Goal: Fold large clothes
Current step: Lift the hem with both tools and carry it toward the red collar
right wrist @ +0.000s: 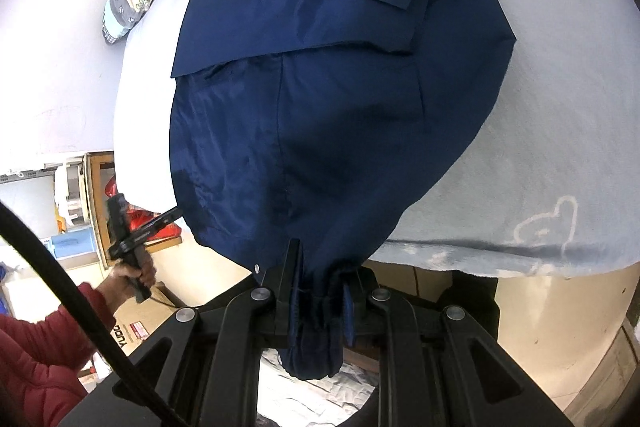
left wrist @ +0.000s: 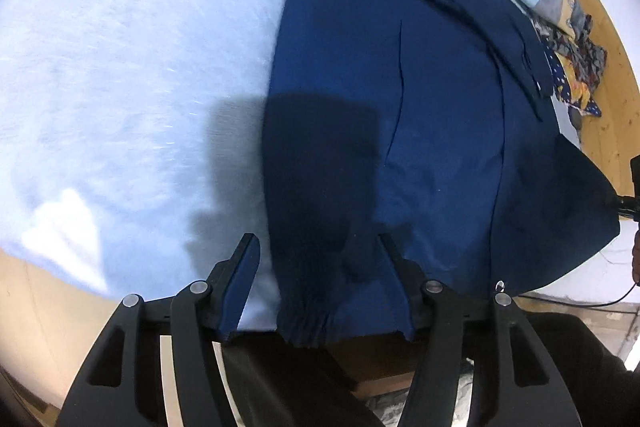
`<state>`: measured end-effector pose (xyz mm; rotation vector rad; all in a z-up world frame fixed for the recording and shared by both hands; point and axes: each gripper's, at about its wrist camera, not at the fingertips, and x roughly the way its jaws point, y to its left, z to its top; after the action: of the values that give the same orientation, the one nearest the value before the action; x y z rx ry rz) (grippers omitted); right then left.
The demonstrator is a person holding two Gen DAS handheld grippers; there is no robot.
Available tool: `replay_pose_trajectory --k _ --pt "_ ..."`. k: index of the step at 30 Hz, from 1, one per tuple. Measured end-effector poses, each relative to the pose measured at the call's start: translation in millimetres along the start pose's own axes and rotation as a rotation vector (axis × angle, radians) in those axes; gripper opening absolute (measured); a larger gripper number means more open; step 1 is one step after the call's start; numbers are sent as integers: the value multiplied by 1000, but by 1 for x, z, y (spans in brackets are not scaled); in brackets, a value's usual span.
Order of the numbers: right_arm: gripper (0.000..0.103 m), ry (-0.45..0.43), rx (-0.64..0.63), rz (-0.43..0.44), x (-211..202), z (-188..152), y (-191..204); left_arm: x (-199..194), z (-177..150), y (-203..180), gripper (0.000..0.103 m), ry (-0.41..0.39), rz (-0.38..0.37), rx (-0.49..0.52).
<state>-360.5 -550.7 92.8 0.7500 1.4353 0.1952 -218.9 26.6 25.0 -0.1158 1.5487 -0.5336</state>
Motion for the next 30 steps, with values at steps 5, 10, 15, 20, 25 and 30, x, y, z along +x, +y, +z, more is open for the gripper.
replay_pose_trajectory --k 5,10,15,20,25,30 --pt "18 -11 10 7 0 -9 -5 16 -7 -13 27 32 12 42" --pt "18 -21 25 26 1 -13 -11 -2 -17 -21 9 -36 -2 -9" --pt "18 -48 11 35 -7 -7 0 -16 -17 -41 7 -69 18 13" --pt "18 -101 7 29 -34 10 21 -56 -11 -47 7 -119 -29 50" --pt "18 -192 34 14 -63 24 44 -94 13 -62 7 -149 -49 126" --pt "18 -288 54 78 -80 41 52 -120 61 -76 7 -192 -36 200"
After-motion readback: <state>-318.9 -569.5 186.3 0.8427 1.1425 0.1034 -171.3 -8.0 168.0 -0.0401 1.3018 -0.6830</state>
